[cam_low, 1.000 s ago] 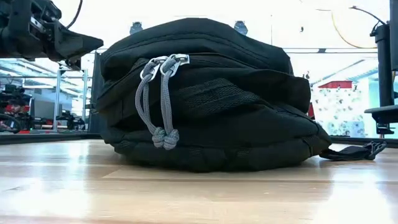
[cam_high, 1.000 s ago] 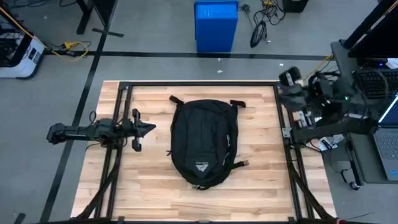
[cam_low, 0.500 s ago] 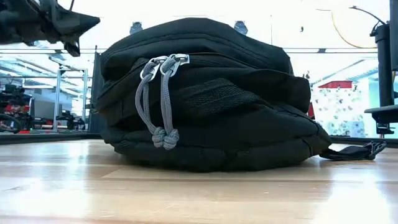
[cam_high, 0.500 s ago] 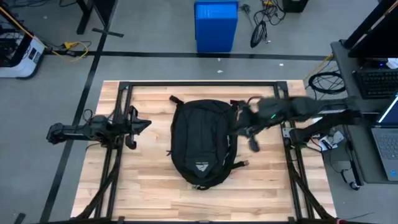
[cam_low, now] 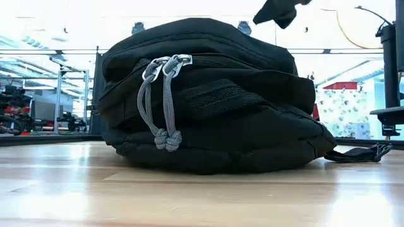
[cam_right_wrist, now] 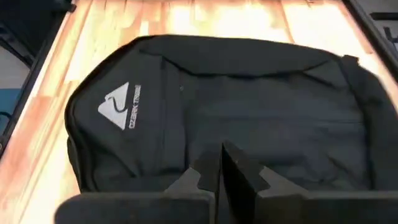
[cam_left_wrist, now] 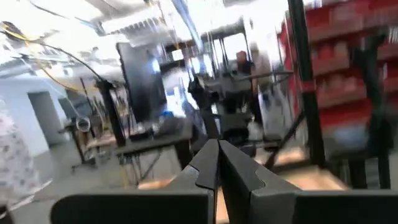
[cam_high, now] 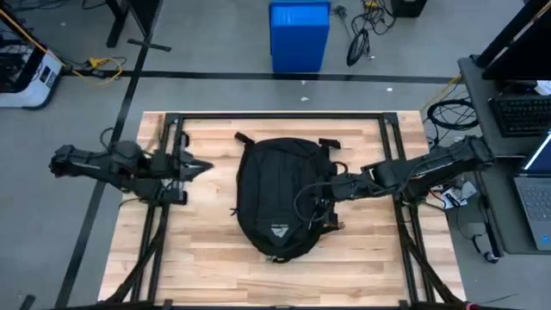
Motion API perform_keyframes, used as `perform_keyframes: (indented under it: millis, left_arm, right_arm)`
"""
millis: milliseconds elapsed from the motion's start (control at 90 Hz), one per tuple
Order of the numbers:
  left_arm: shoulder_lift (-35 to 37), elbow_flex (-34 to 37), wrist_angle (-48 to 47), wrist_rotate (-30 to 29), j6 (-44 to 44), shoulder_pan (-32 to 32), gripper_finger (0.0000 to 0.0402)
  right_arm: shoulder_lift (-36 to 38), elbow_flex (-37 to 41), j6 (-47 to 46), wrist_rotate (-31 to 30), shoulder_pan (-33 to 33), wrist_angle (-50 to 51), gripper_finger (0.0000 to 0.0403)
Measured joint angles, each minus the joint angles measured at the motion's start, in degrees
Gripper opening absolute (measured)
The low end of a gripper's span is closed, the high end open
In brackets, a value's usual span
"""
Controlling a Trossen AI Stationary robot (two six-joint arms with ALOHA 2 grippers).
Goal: Unpack backpack
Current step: Open the black backpack
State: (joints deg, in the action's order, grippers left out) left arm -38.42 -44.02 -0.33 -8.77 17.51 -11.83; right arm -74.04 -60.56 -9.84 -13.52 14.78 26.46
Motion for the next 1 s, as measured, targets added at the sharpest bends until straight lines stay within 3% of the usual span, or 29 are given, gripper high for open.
perform_keyframes:
  millis: [211,300,500,633,722,900,1000]
  left_arm:
    - [-19.9,-20.1,-18.8,-0.5,5.4,-7.3,0.0000]
    - [-26.1,-25.2,-25.7,-0.5,5.4,-11.1,0.0000]
    - [-36.8,-26.1,-30.4,-1.0,3.9,-17.9,0.0000]
    - [-42.9,-26.1,-36.3,-10.1,-3.1,-22.5,0.0000]
    - [-46.3,-26.1,-38.1,-16.7,-8.4,-25.3,0.0000]
    - [-51.6,-26.1,-37.2,-19.1,-17.2,-30.3,0.0000]
    - [-53.0,-26.1,-36.4,-24.3,-21.5,-33.0,0.0000]
  right_arm:
    - [0.2,1.8,-0.3,0.2,2.2,-0.2,0.0000]
    - [0.2,1.8,-2.1,0.3,3.7,-0.8,0.0000]
    - [0.1,1.8,-10.7,0.3,7.4,-2.4,0.0000]
    - [-1.3,1.8,-14.3,-0.6,10.9,-4.9,0.0000]
    - [-4.2,1.8,-12.9,-1.9,13.2,-8.6,0.0003]
    - [-12.0,1.7,-7.3,-1.8,17.6,-16.3,0.0034]
    - [-15.9,-0.2,-5.6,-1.7,19.1,-16.7,0.0060]
